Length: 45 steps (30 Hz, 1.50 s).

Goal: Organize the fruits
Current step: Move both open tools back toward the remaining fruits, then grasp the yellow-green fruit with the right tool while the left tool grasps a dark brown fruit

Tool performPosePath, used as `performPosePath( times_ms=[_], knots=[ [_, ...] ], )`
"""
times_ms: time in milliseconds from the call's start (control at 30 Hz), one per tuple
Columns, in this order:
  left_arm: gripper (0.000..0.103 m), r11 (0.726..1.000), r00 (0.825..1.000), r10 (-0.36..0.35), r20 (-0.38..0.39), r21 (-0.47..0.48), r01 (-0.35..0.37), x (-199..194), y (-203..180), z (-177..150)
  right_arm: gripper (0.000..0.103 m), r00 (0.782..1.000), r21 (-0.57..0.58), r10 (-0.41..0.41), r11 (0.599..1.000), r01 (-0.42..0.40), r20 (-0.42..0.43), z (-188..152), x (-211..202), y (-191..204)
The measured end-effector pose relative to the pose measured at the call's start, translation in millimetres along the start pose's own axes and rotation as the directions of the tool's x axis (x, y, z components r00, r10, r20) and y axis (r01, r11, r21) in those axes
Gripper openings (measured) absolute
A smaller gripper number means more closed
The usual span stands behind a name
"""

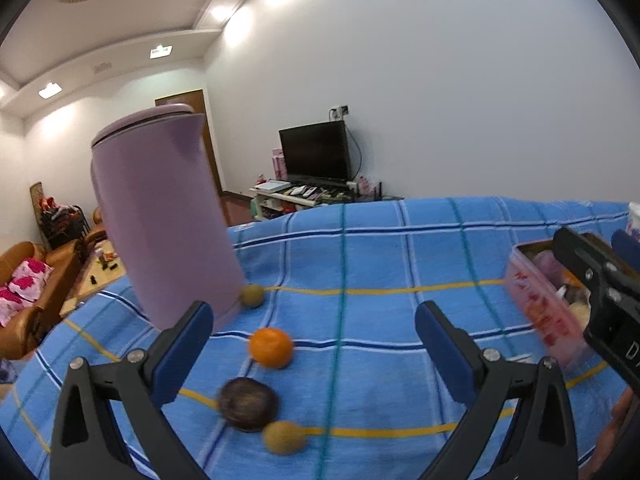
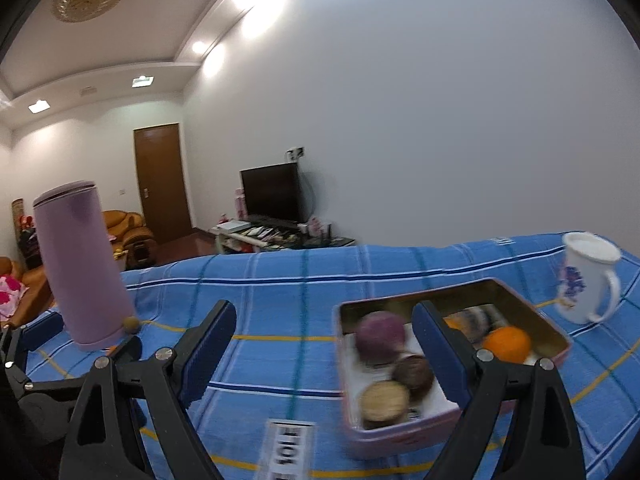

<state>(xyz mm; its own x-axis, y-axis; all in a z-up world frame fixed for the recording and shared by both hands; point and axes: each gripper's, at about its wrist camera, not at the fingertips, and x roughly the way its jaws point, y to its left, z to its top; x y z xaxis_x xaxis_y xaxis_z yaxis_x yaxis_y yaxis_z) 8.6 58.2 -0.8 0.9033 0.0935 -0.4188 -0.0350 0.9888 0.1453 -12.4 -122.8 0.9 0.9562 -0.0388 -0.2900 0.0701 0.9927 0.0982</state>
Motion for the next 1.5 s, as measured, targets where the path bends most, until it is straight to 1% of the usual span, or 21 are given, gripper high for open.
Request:
performPosePath(
  times_ms=[100, 167, 233, 300, 400, 500, 567, 667, 733, 767, 833, 933, 1000, 1067, 1100, 1167, 1200, 1233, 1367, 1433, 1500],
  knots=[
    [0.103, 1.000, 1.000, 0.013, -0.019, 0.007, -0.013, 5, 16, -2, 0.091, 0.999, -0.010, 0.040, 0.999, -0.040, -0.020, -1, 7, 18],
    [0.103, 1.000, 0.999, -0.002, -0.047, -0.001, 0.002, 9, 30, -1, 0.091, 0.997, -0.020, 0.069, 0.997, -0.069, -0.038, -4, 10, 30],
    [0.103, 1.000, 0.997, -0.015, -0.078, -0.028, 0.013, 16, 49, 0, 0.091, 0.993, -0.037, 0.102, 0.994, -0.104, -0.064, -6, 12, 43],
    [0.103, 0.998, 0.994, -0.009, -0.105, -0.069, 0.002, 21, 72, 2, 0.091, 0.985, -0.063, 0.145, 0.986, -0.152, -0.098, -9, 15, 57],
    [0.103, 0.992, 0.991, 0.037, -0.128, -0.114, -0.052, 26, 102, 0, 0.091, 0.964, -0.094, 0.205, 0.970, -0.223, -0.171, -14, 20, 75],
    [0.103, 0.989, 0.989, 0.077, -0.129, -0.118, -0.092, 28, 121, -2, 0.091, 0.937, -0.121, 0.262, 0.948, -0.295, -0.232, -19, 25, 90],
    [0.103, 0.986, 0.985, 0.103, -0.135, -0.113, -0.119, 30, 129, -3, 0.091, 0.913, -0.127, 0.305, 0.929, -0.348, -0.270, -22, 29, 101],
    [0.103, 0.983, 0.981, 0.118, -0.151, -0.120, -0.137, 33, 140, -6, 0.087, 0.864, -0.126, 0.370, 0.893, -0.432, -0.341, -29, 32, 118],
    [0.103, 0.982, 0.980, 0.112, -0.164, -0.132, -0.135, 34, 146, -7, 0.075, 0.826, -0.134, 0.402, 0.864, -0.485, -0.394, -35, 35, 131],
    [0.103, 0.982, 0.980, 0.109, -0.169, -0.137, -0.133, 36, 148, -8, 0.073, 0.805, -0.142, 0.407, 0.851, -0.506, -0.431, -39, 38, 139],
    [0.103, 0.981, 0.979, 0.104, -0.176, -0.145, -0.130, 37, 150, -8, 0.058, 0.763, -0.144, 0.412, 0.828, -0.541, -0.499, -47, 44, 152],
    [0.103, 0.983, 0.979, 0.094, -0.179, -0.140, -0.120, 38, 147, -9, 0.053, 0.728, -0.134, 0.418, 0.813, -0.567, -0.543, -52, 48, 162],
    [0.103, 0.985, 0.980, 0.092, -0.177, -0.126, -0.115, 38, 143, -8, 0.046, 0.703, -0.136, 0.417, 0.799, -0.586, -0.577, -57, 52, 169],
    [0.103, 0.988, 0.981, 0.082, -0.176, -0.117, -0.104, 39, 141, -8, 0.046, 0.676, -0.135, 0.417, 0.785, -0.605, -0.607, -62, 56, 175],
    [0.103, 0.989, 0.981, 0.077, -0.177, -0.114, -0.098, 39, 140, -8, 0.045, 0.670, -0.138, 0.406, 0.785, -0.603, -0.621, -63, 57, 179],
    [0.103, 0.990, 0.981, 0.069, -0.179, -0.111, -0.090, 40, 138, -8, 0.038, 0.671, -0.143, 0.390, 0.791, -0.595, -0.630, -63, 61, 180],
    [0.103, 0.991, 0.982, 0.059, -0.179, -0.105, -0.078, 40, 136, -8, 0.035, 0.665, -0.139, 0.394, 0.788, -0.600, -0.634, -63, 63, 180],
    [0.103, 0.993, 0.982, 0.050, -0.180, -0.098, -0.068, 40, 135, -8, 0.030, 0.667, -0.142, 0.393, 0.789, -0.598, -0.633, -63, 61, 179],
    [0.103, 0.997, 0.979, -0.029, -0.202, -0.076, 0.014, 44, 125, -11, 0.030, 0.679, -0.144, 0.383, 0.799, -0.583, -0.626, -62, 59, 171],
    [0.103, 0.993, 0.972, -0.095, -0.213, -0.083, 0.079, 44, 120, -11, 0.030, 0.697, -0.126, 0.388, 0.816, -0.564, -0.603, -57, 58, 162],
    [0.103, 0.986, 0.962, -0.159, -0.223, -0.088, 0.142, 45, 114, -12, 0.030, 0.734, -0.101, 0.391, 0.845, -0.526, -0.555, -49, 56, 145]
  ],
)
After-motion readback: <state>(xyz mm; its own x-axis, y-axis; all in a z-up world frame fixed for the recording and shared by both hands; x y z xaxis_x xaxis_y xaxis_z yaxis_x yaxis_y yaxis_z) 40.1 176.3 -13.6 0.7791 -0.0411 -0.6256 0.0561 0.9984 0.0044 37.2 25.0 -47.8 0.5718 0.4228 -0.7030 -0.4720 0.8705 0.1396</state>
